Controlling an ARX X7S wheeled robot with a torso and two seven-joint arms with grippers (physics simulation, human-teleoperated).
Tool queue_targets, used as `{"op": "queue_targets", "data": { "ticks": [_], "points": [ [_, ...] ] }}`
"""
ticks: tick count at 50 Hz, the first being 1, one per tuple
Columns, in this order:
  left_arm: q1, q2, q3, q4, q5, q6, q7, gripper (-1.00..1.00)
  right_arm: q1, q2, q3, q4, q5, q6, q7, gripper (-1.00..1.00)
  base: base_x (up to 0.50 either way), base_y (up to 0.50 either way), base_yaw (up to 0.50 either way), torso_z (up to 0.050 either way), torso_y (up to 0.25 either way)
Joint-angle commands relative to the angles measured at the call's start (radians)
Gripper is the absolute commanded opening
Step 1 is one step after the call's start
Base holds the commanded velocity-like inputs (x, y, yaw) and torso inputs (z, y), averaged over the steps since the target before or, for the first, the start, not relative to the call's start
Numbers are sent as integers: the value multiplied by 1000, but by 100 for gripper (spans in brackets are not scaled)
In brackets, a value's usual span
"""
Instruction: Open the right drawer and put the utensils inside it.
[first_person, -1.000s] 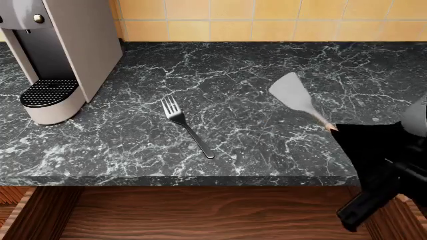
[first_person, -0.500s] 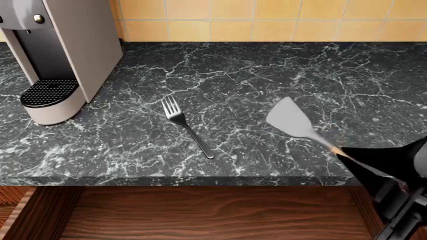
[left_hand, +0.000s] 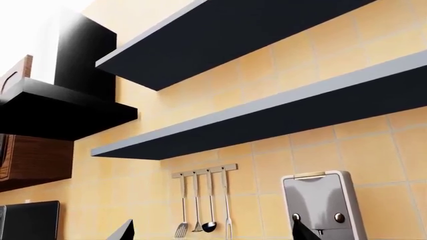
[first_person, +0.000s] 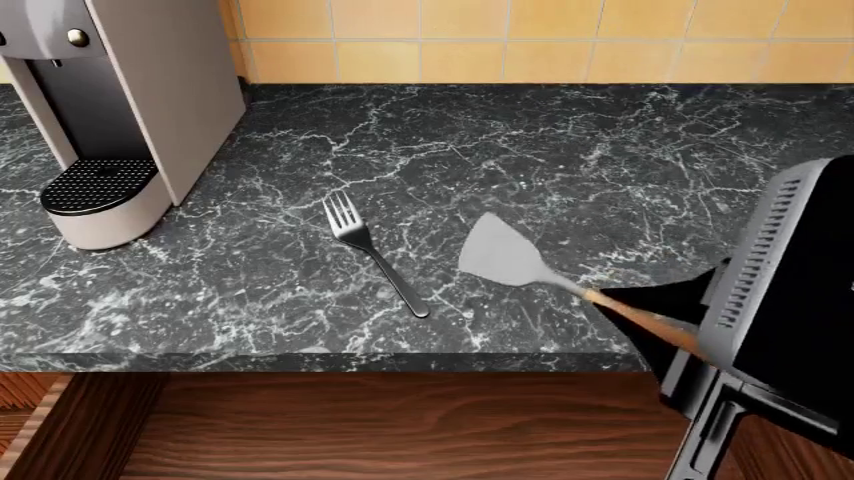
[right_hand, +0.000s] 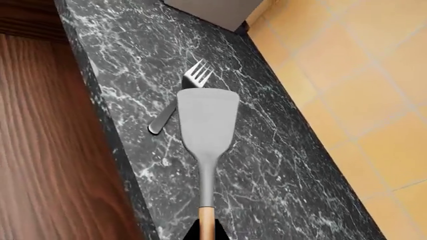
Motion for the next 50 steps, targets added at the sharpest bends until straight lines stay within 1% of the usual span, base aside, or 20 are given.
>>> {"op": "queue_targets", "data": {
  "ticks": [1, 9, 18, 19, 28, 30, 36, 50],
  "points": [
    [0, 8, -17, 0, -14, -3, 8, 100, -93, 17, -24, -51, -115, -124, -38, -100, 0, 0, 0, 0, 0],
    [0, 11, -56, 0, -60, -7, 14, 100, -164, 37, -62, -74, -163, -166, -45, -100, 0, 0, 0, 0, 0],
    [0, 8, -41, 0, -50, -3, 7, 100, -232, 21, -140, -79, -299, -188, -89, -100, 0, 0, 0, 0, 0],
    [0, 7, -39, 0, -48, -2, 7, 100, -243, 21, -141, -78, -312, -218, -92, -100, 0, 0, 0, 0, 0],
    [0, 14, -42, 0, -50, -2, 12, 100, -244, -2, -161, -103, -342, -250, -107, -100, 0, 0, 0, 0, 0],
    [0, 15, -45, 0, -53, -3, 14, 100, -261, 5, -162, -98, -350, -292, -103, -100, 0, 0, 0, 0, 0],
    [0, 14, -42, 0, -49, -2, 13, 100, -292, 16, -176, -92, -381, -349, -101, -100, 0, 0, 0, 0, 0],
    [0, 13, -58, 0, -62, -8, 13, 100, -384, 20, -250, -93, -468, -414, -88, -100, 0, 0, 0, 0, 0]
  ]
}}
